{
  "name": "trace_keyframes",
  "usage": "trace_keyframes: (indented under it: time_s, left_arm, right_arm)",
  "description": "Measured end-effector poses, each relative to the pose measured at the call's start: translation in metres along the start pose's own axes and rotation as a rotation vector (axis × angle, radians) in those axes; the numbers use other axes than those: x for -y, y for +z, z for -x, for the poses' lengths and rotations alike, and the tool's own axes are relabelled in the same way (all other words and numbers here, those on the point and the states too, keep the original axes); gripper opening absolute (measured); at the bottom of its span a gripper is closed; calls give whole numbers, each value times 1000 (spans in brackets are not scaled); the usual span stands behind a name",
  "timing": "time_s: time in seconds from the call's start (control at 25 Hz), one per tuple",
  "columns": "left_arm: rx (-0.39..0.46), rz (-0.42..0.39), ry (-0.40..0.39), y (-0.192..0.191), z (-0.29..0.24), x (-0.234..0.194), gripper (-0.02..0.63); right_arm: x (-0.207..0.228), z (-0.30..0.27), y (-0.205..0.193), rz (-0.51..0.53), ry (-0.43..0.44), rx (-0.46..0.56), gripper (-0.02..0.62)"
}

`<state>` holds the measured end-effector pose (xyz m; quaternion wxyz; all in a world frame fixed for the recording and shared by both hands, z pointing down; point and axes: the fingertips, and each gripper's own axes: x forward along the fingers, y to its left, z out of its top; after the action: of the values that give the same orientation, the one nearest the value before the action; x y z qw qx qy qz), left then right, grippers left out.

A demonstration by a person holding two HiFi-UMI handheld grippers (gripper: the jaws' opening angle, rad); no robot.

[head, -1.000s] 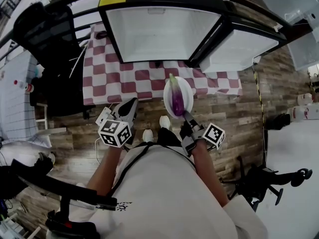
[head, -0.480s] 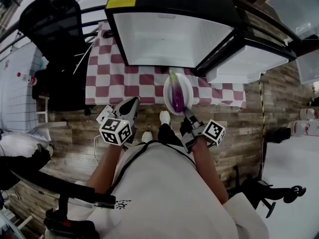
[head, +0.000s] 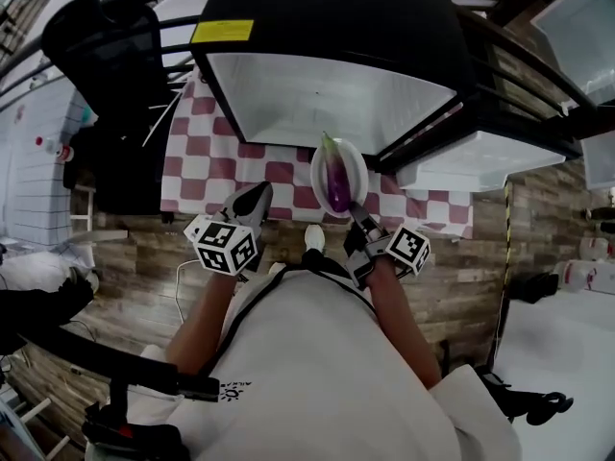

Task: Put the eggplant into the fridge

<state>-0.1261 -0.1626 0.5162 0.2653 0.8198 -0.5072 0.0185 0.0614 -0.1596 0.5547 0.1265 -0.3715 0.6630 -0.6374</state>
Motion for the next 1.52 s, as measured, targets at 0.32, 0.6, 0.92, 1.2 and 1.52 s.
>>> trace_keyframes:
  time_s: [0.32,0.6,0.92,1.2,1.52]
  left_arm:
    - [18,15,69,13,-25,-5,3]
    - [26,33,128,17,-40,-4,3]
    - [40,46,160,19,-67,-2,3]
    - [40,43,122,25,-83,-6,4]
    - [-8,29,33,32,-92,-20,5]
  right_arm:
    - [5,-40,34,28,2,-76,25]
    - [6,-66,52,50,7,-133,26]
    - [13,-80,68,44,7,-178,25]
    - [17,-91,66,33,-10,-138,25]
    - [17,-113,65,0,-44,-1,26]
